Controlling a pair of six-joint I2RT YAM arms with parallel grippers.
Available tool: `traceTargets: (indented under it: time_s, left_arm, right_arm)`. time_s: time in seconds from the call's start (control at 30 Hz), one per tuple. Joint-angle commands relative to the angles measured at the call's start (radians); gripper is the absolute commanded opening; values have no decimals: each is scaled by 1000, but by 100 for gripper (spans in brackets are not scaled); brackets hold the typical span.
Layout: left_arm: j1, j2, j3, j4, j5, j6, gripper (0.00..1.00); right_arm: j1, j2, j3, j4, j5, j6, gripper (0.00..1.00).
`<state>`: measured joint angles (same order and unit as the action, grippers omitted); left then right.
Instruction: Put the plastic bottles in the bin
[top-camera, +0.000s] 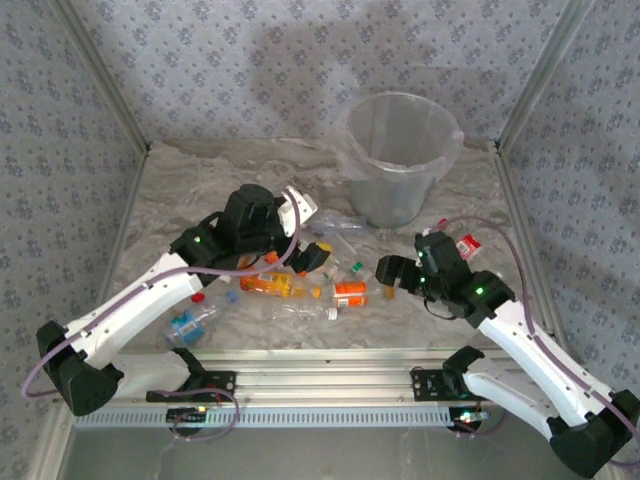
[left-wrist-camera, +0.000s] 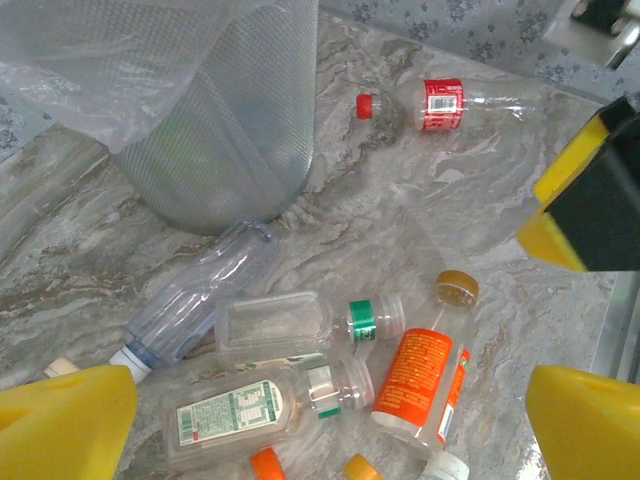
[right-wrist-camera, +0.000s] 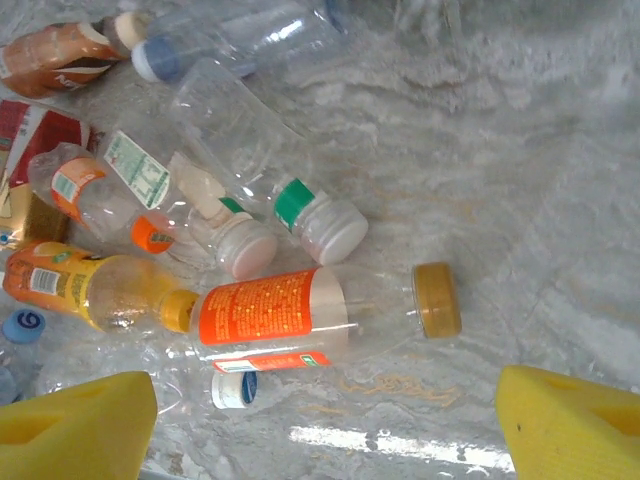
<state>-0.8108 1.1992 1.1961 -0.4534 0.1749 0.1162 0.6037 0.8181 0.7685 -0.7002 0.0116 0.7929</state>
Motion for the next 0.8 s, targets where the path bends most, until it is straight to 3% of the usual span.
traceTargets:
  time_s: [0.0,0.27,0.77]
  left_arm:
    - [-24,-13,28,-16,-13,21,100]
    - [-57,-23,25,-10,-24,16,100]
    - [-76,-34,12,10,-43,4,100]
  right_arm:
    - [42,-20,-46,66,76,214,90]
    - [173,-35,-120,90,250,511,90]
    - [230,69,-228,275,235,704,94]
